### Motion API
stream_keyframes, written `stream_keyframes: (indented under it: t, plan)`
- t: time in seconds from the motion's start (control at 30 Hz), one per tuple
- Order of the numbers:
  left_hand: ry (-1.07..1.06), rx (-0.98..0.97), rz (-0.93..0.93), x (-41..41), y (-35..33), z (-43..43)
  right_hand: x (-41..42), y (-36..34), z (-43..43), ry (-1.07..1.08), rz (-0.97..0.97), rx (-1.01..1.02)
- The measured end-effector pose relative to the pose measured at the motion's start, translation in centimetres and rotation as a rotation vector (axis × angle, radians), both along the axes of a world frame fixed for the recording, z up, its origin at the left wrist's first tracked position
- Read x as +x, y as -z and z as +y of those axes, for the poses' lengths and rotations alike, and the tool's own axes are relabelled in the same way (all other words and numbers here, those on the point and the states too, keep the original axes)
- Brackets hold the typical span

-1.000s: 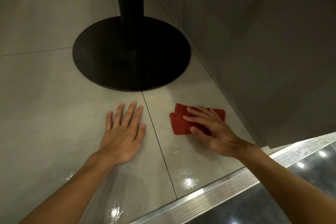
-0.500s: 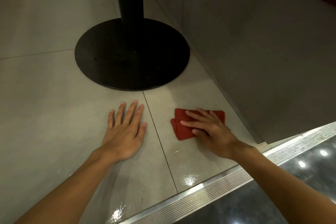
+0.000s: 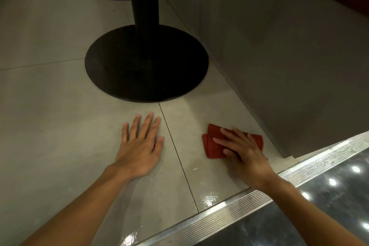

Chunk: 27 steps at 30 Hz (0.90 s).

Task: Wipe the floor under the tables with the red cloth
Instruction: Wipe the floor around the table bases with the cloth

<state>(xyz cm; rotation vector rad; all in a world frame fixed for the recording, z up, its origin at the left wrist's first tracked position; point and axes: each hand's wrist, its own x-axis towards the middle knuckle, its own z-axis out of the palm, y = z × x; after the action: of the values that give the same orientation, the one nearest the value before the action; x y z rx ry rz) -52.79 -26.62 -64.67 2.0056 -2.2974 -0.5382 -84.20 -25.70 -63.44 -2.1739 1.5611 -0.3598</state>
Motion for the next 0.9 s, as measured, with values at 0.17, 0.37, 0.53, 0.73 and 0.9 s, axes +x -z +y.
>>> stream_keyframes:
  t: [0.17, 0.37, 0.53, 0.73, 0.9]
  plan:
    - [0.012, 0.008, -0.007, 0.1, -0.1, 0.0, -1.0, 0.0, -0.5, 0.196, 0.044, 0.002]
    - [0.010, -0.014, -0.004, 0.1, 0.2, 0.0, 2.4, -0.2, 2.9, 0.337, 0.053, -0.001]
    - [0.012, -0.009, -0.003, 0.2, 0.2, 0.0, 3.0, -0.4, 4.7, 0.213, 0.032, 0.012]
    - [0.030, -0.026, 0.000, 0.3, 0.5, -0.1, 0.1, -0.4, 0.6, 0.249, 0.085, 0.028]
    - [0.017, -0.024, -0.006, 0.2, 0.3, -0.1, 2.0, -0.5, -0.8, 0.295, 0.087, 0.070]
